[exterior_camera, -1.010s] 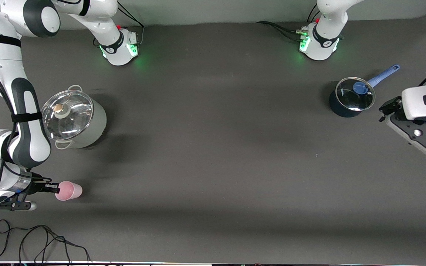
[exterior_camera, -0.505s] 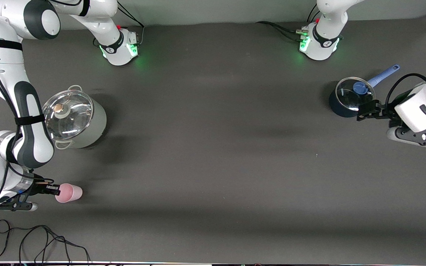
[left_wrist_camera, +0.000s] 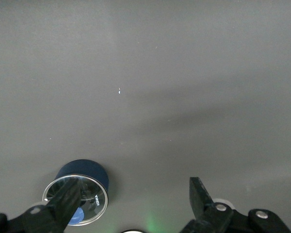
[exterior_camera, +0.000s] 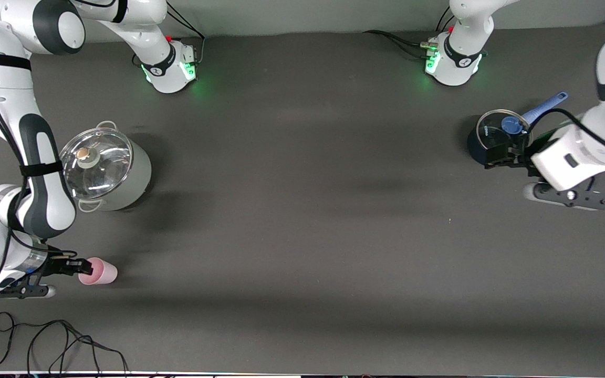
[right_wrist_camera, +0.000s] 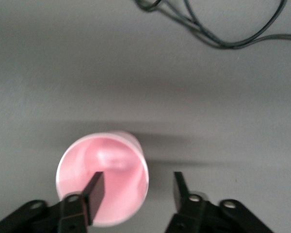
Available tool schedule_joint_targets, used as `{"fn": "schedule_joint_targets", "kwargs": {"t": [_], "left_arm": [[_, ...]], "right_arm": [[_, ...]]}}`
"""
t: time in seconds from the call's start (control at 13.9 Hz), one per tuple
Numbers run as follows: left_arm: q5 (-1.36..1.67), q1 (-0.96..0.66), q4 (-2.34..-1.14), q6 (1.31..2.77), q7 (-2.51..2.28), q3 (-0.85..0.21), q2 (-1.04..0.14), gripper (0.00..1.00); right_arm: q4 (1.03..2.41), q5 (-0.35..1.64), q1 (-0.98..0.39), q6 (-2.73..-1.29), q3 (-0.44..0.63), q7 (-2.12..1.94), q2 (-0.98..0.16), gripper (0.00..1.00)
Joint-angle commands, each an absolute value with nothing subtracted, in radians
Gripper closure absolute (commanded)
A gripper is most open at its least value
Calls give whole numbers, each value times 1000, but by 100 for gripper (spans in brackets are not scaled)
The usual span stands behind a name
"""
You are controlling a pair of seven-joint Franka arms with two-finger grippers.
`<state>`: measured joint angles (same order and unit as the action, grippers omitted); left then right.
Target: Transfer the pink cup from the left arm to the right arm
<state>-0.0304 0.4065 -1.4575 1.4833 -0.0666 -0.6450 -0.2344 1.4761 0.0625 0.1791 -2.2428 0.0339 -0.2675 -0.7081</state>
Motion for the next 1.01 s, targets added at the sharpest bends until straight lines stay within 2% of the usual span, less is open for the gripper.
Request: {"fn": "schedule_joint_targets", "kwargs": {"t": [0.0, 0.29, 0.5, 0.58, 0.72, 0.94], "left_arm": [[-43, 403, -1471, 1471, -74, -637, -210, 0], [-43, 356, -1471, 1457, -71, -594, -201, 0], [-37, 111, -1470, 1456, -69, -319, -172, 0], [-37, 56, -1470, 1460, -69, -257, -166, 0], [-38, 17, -1474, 1466, -71, -197, -144, 0], [-49, -122, -1488, 1505, -71, -22, -120, 0]], "right_arm": [[1500, 46, 172, -2111, 61, -354, -600, 0], [1499, -30, 166, -1869, 63, -364, -425, 0], [1499, -34, 147, -1723, 63, -350, -292, 0], [1499, -32, 147, -1679, 61, -350, -253, 0], [1505, -23, 147, -1617, 61, -348, -191, 0], [1558, -20, 146, -1606, 60, -289, -117, 0]]}}
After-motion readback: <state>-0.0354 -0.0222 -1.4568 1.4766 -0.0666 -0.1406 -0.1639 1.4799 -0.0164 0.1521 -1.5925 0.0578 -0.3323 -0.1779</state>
